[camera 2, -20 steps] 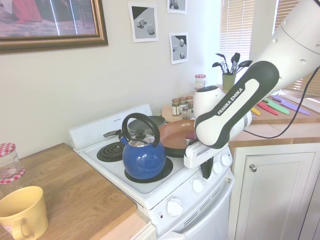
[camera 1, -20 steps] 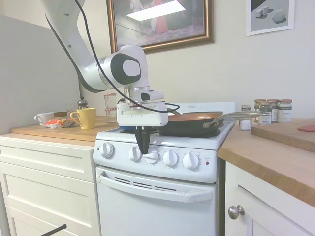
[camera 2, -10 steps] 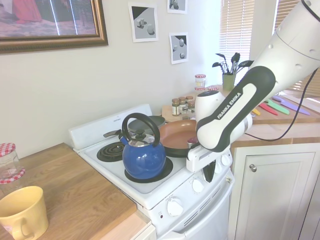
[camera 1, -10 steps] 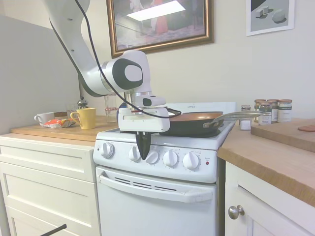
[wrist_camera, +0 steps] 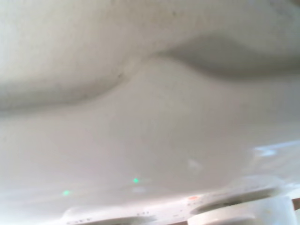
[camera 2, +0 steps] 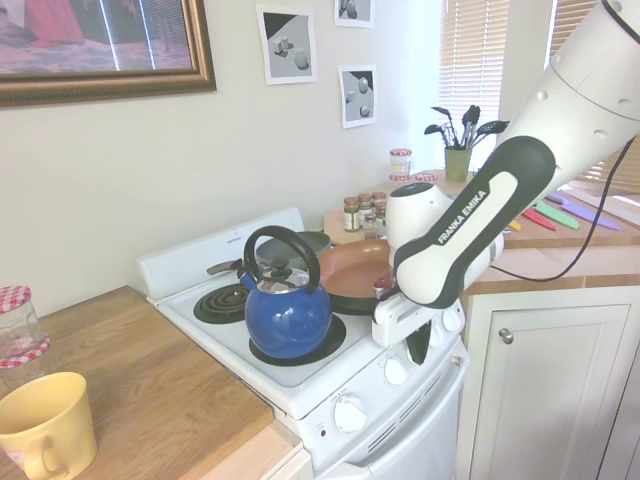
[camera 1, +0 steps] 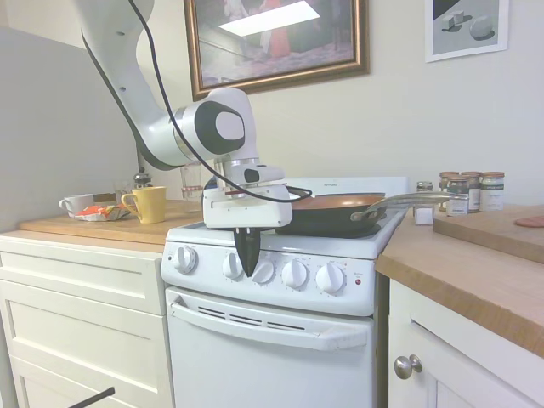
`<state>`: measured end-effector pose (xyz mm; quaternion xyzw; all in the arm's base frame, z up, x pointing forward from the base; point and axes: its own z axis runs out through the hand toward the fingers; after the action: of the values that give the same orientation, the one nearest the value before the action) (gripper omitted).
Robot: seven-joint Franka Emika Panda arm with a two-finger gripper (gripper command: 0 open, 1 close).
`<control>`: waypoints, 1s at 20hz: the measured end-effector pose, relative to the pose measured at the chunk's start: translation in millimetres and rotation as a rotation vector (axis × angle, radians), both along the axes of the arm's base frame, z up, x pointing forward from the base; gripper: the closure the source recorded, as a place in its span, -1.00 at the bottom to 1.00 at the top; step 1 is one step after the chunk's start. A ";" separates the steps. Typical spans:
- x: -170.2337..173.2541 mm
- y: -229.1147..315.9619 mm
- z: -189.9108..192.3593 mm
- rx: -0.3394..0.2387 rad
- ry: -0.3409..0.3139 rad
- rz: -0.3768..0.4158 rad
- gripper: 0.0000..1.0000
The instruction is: Turn on the stove on the top left
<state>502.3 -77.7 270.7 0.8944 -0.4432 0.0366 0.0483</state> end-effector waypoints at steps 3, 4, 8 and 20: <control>-0.8 0.1 8.6 0.003 -0.015 0.008 1.00; -1.7 0.5 11.9 0.004 -0.020 0.011 1.00; -6.7 4.4 25.0 0.015 -0.041 0.015 1.00; -17.2 10.8 53.6 0.067 -0.055 0.002 -1.00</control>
<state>485.2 -66.9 324.3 0.8945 -0.4445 0.0462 0.0061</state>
